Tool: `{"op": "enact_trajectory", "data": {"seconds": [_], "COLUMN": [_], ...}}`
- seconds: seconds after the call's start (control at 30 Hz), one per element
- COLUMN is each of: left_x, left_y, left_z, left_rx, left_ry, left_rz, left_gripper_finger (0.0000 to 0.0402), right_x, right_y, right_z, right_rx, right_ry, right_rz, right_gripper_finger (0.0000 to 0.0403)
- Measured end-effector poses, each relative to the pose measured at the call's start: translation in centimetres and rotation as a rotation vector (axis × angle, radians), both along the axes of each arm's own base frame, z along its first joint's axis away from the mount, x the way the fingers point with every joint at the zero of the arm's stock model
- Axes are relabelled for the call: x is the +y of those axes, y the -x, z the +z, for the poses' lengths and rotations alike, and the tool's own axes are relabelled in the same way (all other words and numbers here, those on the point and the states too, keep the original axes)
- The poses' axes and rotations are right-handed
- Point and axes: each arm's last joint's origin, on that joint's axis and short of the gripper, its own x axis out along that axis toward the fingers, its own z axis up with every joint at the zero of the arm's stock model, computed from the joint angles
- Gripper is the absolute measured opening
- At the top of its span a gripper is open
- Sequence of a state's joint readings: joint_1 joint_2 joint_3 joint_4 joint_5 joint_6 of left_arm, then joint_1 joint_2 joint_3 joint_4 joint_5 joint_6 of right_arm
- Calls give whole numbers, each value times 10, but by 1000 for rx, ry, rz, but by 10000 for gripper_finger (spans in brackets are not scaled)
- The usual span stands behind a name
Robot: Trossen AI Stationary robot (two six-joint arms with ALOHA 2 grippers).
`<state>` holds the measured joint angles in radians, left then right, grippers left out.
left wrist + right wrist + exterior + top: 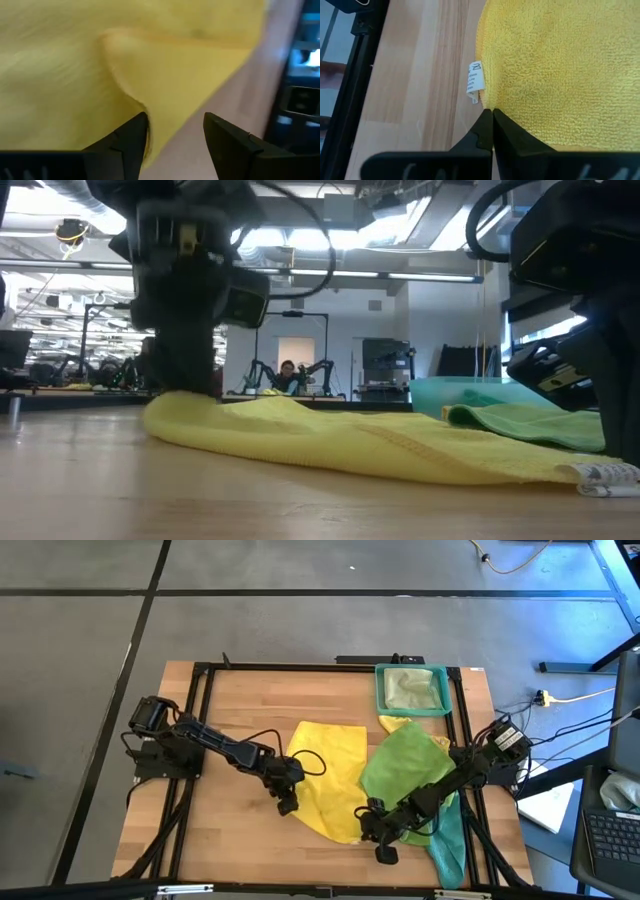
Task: Fold microfiber towels
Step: Fold the left yellow microfiber cloth
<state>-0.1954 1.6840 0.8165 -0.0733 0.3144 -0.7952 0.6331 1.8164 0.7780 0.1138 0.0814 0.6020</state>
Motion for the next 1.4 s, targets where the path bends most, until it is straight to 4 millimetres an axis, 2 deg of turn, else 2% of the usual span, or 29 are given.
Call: {"op": "enact_trajectory", "data": {"seconds": [0.13,0.33,0.67,0.93,1.17,1.4], "left_x": [-3,3,19,-5,-24,-21], "left_y": [-5,-5,-7,-2,3,6], "left_z": [5,4,-2,-12,-3,20], "left_rx": [-77,-63,-23,63,52,-32], "left_ry": [33,49,-33,29,45,27], "left_rz": [-39,-35,105,87,109,180], "left_gripper_finger": [188,188,180,166,111,28], "right_x": [0,0,0,0,3,-9], "right_y": [0,-1,-1,-1,-7,-30], "right_z": [0,1,1,1,6,33], "right_rx": [-5,-4,2,21,26,14], "right_ry": [-4,-17,-30,-57,-81,22], "right_rz": [-15,-60,-74,-56,-7,70], "right_gripper_finger": [4,4,4,3,3,2]}}
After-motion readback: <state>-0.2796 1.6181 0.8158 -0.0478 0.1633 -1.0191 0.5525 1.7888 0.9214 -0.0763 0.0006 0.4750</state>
